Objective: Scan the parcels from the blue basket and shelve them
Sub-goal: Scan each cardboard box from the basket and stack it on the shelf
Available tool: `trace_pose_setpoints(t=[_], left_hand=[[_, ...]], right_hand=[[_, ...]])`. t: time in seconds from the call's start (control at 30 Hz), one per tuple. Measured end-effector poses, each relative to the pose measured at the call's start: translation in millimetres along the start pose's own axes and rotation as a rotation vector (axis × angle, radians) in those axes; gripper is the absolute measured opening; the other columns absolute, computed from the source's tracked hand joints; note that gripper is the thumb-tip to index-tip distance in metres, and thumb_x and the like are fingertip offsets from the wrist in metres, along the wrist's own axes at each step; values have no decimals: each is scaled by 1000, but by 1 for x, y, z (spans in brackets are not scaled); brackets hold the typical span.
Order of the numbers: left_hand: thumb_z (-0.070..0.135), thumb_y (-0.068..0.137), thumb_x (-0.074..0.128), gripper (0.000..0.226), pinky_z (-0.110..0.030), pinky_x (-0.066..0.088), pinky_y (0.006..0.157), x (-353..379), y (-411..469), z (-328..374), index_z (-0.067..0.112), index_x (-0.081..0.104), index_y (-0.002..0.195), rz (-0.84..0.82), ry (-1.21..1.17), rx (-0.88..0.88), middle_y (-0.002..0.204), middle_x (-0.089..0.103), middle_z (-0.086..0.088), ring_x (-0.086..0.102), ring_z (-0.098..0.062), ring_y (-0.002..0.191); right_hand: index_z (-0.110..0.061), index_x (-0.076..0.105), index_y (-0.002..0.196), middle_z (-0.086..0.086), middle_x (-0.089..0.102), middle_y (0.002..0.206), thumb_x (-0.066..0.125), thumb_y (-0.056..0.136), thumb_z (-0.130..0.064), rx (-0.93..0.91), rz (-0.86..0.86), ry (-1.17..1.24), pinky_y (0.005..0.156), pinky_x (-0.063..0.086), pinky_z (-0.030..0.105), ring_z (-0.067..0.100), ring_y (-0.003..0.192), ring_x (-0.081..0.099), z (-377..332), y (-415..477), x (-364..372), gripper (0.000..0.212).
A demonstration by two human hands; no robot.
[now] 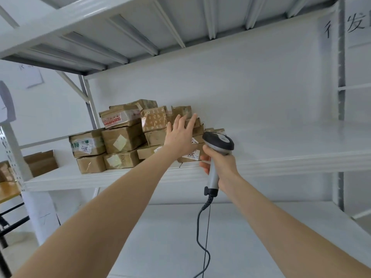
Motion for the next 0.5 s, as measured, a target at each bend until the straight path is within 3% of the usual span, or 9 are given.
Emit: trace_pose_setpoints(t=[0.5], left_hand=[[54,80,68,106,-56,7,116,25,34,-5,27,-5,152,-121,-19,48,158,12,-7,9,-31,146]], right_hand=[[-6,66,107,7,71,79,77,81,-25,32,36,-31,52,50,23,17,59,65,5,18,-10,34]])
Point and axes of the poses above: each hand's wrist, its own y-axis towards the middle knuckle, its own x-axis out of the palm, z = x × y, the point moved 9 cm from there along y, towards the middle knuckle
